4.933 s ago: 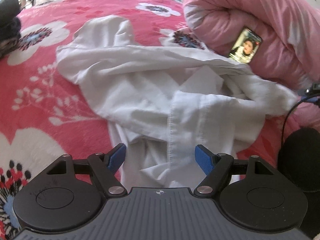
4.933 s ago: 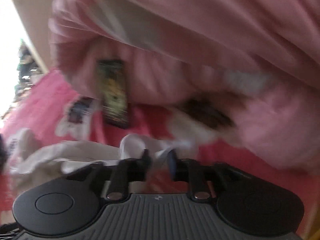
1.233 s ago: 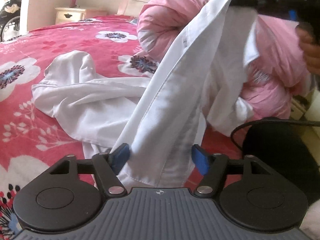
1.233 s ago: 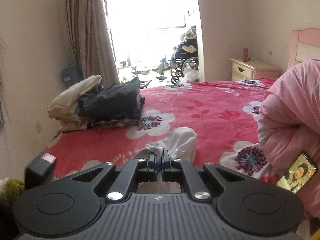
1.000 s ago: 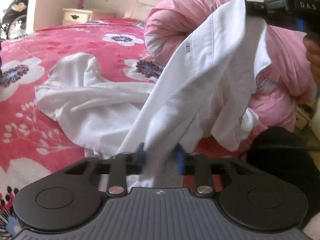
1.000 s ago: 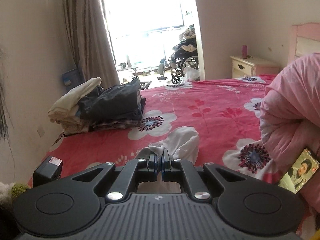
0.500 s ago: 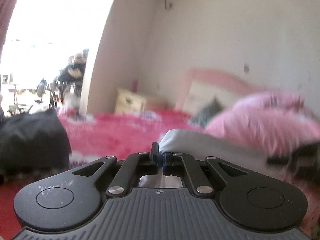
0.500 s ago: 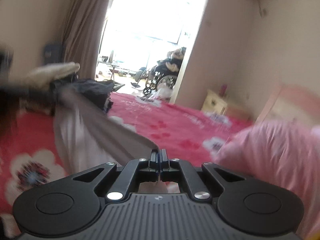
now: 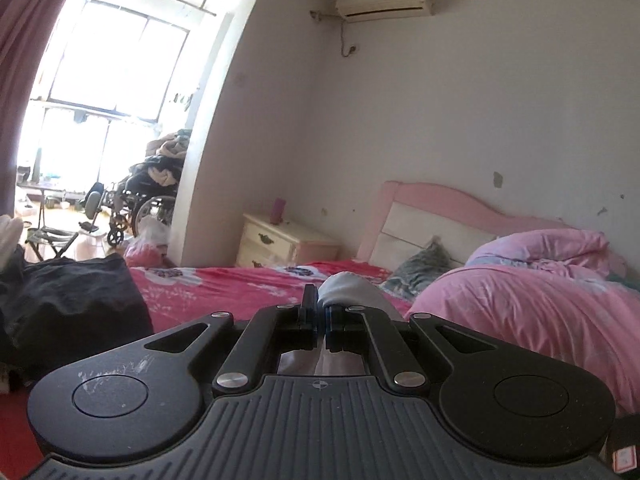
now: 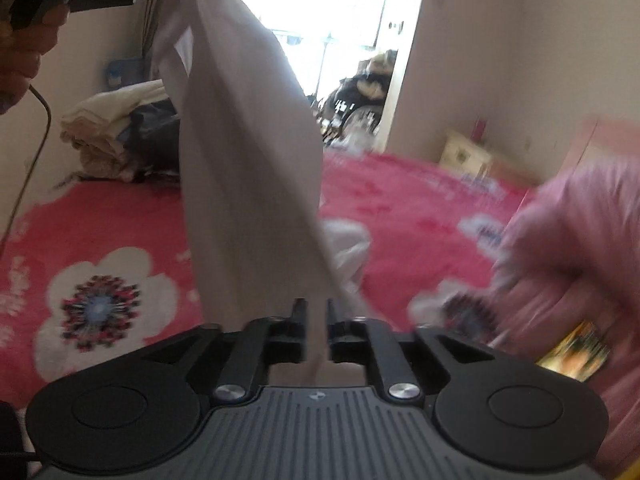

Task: Fold clothes
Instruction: 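Lift the white shirt high with both grippers to hang it open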

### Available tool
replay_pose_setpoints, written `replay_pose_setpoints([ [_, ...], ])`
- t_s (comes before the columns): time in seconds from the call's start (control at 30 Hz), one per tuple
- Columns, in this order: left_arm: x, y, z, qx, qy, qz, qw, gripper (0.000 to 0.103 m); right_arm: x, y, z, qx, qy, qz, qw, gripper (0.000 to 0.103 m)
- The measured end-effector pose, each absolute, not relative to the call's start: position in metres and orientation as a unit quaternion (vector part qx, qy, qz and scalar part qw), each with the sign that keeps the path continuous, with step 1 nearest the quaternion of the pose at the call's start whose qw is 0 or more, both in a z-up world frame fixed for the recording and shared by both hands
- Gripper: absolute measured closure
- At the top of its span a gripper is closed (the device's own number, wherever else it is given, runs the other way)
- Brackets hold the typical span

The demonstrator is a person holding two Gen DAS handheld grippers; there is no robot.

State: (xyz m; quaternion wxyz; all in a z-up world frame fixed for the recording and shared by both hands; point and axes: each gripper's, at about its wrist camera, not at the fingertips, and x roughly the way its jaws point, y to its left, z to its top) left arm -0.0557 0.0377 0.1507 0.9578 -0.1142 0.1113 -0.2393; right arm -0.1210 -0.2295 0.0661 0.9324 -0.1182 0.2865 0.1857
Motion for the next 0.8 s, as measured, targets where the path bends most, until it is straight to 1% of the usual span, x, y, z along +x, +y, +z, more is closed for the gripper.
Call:
replay_pose_setpoints([
  [0.03,-0.054,0.040,0.150,-0.116,0.111,-0.239,0.958,0.101,-0.122,-0.231,0.062,-0.109,0.290,0.190,0.931,0.067],
  [0.07,-0.054,0.043,0.149,-0.118,0.111,-0.239,0.957,0.101,-0.123,-0.232,0.059,-0.108,0.291,0.192,0.931,0.061],
  [0.17,-0.052,0.048,0.147,-0.120,0.108,-0.239,0.958,0.101,-0.117,-0.232,0.050,-0.098,0.293,0.196,0.931,0.055],
  [0.3,-0.054,0.054,0.142,-0.120,0.109,-0.238,0.958,0.101,-0.089,-0.244,0.043,-0.035,0.294,0.192,0.936,0.051],
  [0.33,-0.053,0.056,0.141,-0.119,0.109,-0.239,0.957,0.101,-0.082,-0.245,0.041,-0.031,0.290,0.199,0.936,0.047],
  [0.37,-0.053,0.058,0.140,-0.119,0.110,-0.240,0.957,0.101,-0.075,-0.245,0.039,-0.029,0.285,0.206,0.936,0.041],
  [0.4,-0.053,0.060,0.139,-0.119,0.110,-0.241,0.957,0.101,-0.070,-0.247,0.038,-0.036,0.280,0.216,0.935,0.036],
  [0.43,-0.051,0.062,0.138,-0.118,0.112,-0.242,0.957,0.101,-0.064,-0.248,0.036,-0.042,0.276,0.234,0.931,0.027],
  [0.47,-0.050,0.062,0.137,-0.117,0.113,-0.243,0.956,0.101,-0.058,-0.249,0.035,-0.048,0.272,0.253,0.927,0.022],
  [0.53,-0.047,0.063,0.136,-0.114,0.116,-0.244,0.956,0.101,-0.048,-0.248,0.032,-0.048,0.278,0.279,0.918,0.018],
  [0.63,-0.046,0.063,0.132,-0.113,0.118,-0.247,0.955,0.101,-0.037,-0.243,0.031,-0.056,0.278,0.308,0.908,0.016],
  [0.7,-0.046,0.063,0.129,-0.114,0.118,-0.247,0.955,0.101,-0.032,-0.237,0.031,-0.064,0.279,0.320,0.903,0.018],
  [0.8,-0.045,0.065,0.126,-0.119,0.118,-0.248,0.954,0.101,-0.027,-0.226,0.024,-0.072,0.295,0.332,0.893,0.027],
])
